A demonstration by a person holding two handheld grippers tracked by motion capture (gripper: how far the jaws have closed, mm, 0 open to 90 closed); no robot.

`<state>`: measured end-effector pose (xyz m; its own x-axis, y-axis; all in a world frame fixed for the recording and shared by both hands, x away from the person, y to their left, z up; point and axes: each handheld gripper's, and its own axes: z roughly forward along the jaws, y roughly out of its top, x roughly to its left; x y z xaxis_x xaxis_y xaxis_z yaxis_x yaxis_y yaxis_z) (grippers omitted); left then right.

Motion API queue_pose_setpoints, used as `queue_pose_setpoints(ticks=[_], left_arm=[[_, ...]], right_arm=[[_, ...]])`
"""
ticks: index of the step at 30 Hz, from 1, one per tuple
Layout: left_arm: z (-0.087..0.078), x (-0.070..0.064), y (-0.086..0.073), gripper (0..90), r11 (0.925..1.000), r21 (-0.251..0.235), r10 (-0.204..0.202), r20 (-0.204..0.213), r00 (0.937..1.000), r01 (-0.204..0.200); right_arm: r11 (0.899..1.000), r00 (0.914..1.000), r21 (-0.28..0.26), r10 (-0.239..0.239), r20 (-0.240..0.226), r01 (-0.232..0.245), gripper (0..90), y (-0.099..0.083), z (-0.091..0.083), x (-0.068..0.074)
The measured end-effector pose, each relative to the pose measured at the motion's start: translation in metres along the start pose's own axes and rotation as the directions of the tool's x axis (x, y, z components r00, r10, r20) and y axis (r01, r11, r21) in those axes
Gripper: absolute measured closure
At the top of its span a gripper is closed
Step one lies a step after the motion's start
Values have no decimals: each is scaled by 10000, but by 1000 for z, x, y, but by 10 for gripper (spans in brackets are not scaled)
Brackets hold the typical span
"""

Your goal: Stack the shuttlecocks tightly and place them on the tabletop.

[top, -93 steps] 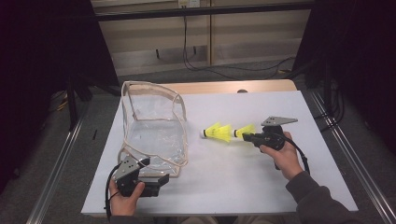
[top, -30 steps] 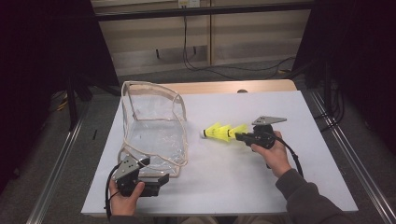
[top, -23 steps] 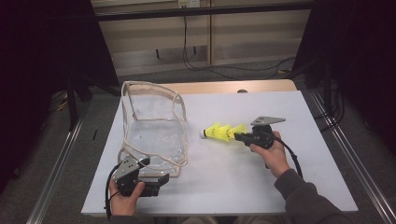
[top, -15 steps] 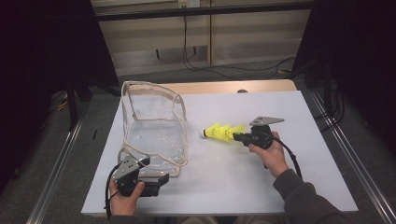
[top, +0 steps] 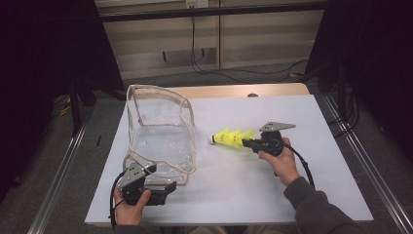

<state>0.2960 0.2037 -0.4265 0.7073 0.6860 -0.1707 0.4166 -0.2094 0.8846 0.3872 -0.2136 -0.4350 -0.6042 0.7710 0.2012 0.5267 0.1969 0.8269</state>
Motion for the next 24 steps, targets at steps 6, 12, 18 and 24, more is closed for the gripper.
queue_pose_setpoints(ticks=[6,12,18,24], left_arm=[[0,0,0,29,10000,1,1,2,10000,-1],[0,0,0,29,10000,15,1,-23,10000,-1],[0,0,0,29,10000,7,-1,-24,10000,1],[0,0,0,29,10000,-4,-7,-9,10000,7]], right_arm=[[10000,10000,-55,1,-93,-2,896,0,1,2],[10000,9999,-28,-54,-92,54,896,0,2,3],[9999,9999,102,-66,-96,67,895,-1,5,5],[9998,9999,159,-92,-78,93,895,-1,8,7]])
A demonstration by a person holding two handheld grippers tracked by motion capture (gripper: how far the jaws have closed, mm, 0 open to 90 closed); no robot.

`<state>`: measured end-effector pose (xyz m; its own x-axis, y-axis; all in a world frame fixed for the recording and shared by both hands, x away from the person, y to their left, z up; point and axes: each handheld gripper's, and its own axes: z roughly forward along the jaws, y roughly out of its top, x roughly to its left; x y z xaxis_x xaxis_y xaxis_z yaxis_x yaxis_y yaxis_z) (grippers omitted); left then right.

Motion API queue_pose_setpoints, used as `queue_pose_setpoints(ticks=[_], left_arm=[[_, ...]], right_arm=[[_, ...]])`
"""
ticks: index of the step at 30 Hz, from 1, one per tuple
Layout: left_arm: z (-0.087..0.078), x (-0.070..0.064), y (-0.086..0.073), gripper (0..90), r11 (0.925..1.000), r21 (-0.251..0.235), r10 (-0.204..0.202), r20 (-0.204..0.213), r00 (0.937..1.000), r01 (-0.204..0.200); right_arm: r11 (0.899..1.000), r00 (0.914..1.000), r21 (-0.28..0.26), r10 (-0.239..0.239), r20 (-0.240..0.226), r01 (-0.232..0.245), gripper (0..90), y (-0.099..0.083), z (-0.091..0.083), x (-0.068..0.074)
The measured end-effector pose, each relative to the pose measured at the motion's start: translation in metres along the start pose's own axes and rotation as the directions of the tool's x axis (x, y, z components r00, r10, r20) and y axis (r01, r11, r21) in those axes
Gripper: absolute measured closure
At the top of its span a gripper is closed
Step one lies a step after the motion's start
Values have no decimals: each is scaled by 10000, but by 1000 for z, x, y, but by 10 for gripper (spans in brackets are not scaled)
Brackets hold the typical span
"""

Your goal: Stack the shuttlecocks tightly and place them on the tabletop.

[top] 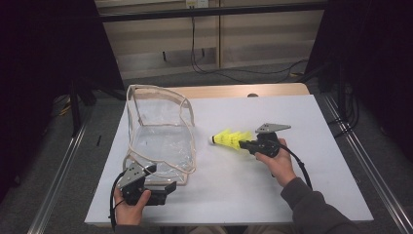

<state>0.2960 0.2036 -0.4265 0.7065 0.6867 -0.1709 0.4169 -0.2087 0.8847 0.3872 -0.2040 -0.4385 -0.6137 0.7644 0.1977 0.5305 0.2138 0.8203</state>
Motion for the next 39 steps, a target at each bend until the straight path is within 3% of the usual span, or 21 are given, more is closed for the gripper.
queue_pose_setpoints(ticks=[9,19,29,33,39], left_arm=[[0,0,0,29,10000,3,0,-2,10000,0],[0,0,0,29,10000,11,12,-15,10000,-12],[0,0,0,29,10000,22,12,-21,10000,-11],[0,0,0,29,10000,36,16,-34,10000,-16],[0,0,0,29,10000,30,10,-30,10000,-10]], right_arm=[[9994,9999,308,-159,-3,159,889,-2,3,1],[9947,9999,1014,-162,57,155,834,-8,5,2],[9952,9995,954,-259,199,238,787,-9,-4,1],[9955,9991,888,-358,219,337,890,-11,-8,0],[9966,9986,654,-505,129,495,900,-9,-8,2]])
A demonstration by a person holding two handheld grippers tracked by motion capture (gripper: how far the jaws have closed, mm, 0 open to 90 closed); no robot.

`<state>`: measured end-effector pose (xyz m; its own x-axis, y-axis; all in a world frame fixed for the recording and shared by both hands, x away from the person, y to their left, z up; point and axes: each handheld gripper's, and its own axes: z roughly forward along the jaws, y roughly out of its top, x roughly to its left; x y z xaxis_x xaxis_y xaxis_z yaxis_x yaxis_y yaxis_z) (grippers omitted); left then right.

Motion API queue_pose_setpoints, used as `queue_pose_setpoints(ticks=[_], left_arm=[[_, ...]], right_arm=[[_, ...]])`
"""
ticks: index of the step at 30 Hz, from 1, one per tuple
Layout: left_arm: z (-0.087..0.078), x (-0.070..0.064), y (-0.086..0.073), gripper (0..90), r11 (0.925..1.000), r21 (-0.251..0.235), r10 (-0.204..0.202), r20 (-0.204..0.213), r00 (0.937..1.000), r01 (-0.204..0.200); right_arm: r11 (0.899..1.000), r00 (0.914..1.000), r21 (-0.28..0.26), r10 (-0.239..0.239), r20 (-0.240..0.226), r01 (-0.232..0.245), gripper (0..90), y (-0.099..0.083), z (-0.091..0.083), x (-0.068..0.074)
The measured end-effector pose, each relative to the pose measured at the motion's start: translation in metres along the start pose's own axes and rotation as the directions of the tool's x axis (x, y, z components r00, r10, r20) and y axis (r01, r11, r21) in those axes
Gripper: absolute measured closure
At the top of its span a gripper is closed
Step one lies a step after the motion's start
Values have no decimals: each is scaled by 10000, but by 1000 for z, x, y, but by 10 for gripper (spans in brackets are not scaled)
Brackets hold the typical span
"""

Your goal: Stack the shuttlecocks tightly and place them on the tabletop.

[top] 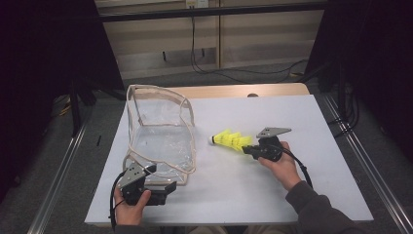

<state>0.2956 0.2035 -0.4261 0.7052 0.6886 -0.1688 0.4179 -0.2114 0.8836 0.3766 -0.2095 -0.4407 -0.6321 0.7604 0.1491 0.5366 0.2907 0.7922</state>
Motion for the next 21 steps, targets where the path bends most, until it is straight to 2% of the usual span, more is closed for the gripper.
queue_pose_setpoints(ticks=[4,21], left_arm=[[0,0,0,29,10000,-8,-1,-1,10000,1],[0,0,0,29,10000,-15,7,-1,10000,-7]], right_arm=[[9997,9999,-216,129,-65,-130,900,2,1,1],[9996,9996,-147,260,96,-258,900,4,11,5]])
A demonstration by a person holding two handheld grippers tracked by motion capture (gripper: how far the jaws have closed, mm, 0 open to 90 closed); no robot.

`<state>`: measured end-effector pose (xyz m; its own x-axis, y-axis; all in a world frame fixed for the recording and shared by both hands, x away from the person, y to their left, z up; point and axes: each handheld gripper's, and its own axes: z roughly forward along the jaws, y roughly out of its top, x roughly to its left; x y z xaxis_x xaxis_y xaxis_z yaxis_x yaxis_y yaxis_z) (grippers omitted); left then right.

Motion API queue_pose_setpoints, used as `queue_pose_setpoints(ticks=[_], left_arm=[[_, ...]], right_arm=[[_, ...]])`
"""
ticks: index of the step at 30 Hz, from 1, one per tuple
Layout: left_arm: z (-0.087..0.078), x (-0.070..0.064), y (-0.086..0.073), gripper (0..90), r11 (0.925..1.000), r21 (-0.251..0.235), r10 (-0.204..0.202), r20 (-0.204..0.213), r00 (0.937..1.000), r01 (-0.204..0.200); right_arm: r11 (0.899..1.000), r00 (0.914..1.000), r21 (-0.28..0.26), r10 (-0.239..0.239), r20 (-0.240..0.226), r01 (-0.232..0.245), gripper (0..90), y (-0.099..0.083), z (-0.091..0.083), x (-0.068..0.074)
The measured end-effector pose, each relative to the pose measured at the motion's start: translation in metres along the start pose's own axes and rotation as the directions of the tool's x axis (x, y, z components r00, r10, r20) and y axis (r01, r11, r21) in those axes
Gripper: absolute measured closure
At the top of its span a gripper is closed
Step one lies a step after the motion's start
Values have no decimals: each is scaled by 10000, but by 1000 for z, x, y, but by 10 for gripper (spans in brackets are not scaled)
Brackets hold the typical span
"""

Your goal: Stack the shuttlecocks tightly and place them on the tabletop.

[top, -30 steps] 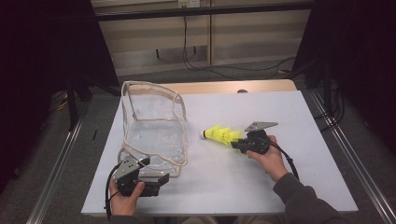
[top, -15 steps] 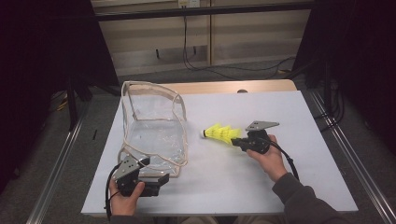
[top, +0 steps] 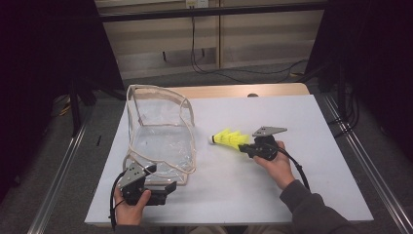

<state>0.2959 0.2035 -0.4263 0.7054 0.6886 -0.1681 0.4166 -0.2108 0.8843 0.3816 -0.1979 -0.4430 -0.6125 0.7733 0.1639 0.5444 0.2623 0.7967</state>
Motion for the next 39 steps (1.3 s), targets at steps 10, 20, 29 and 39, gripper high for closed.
queue_pose_setpoints(ticks=[10,20,29,39], left_arm=[[0,0,0,29,10000,1,-1,-4,10000,1],[0,0,0,29,10000,-10,-8,-5,10000,8],[0,0,0,29,10000,-3,-11,-18,10000,11],[0,0,0,29,10000,-23,-22,-4,10000,22]], right_arm=[[10000,9999,-7,31,-121,-31,889,-1,1,1],[10000,9999,16,-44,-136,44,789,-2,0,3],[9996,9995,-92,268,-187,-270,586,-2,-7,2],[9995,9995,46,298,-97,-298,478,-3,-2,5]])
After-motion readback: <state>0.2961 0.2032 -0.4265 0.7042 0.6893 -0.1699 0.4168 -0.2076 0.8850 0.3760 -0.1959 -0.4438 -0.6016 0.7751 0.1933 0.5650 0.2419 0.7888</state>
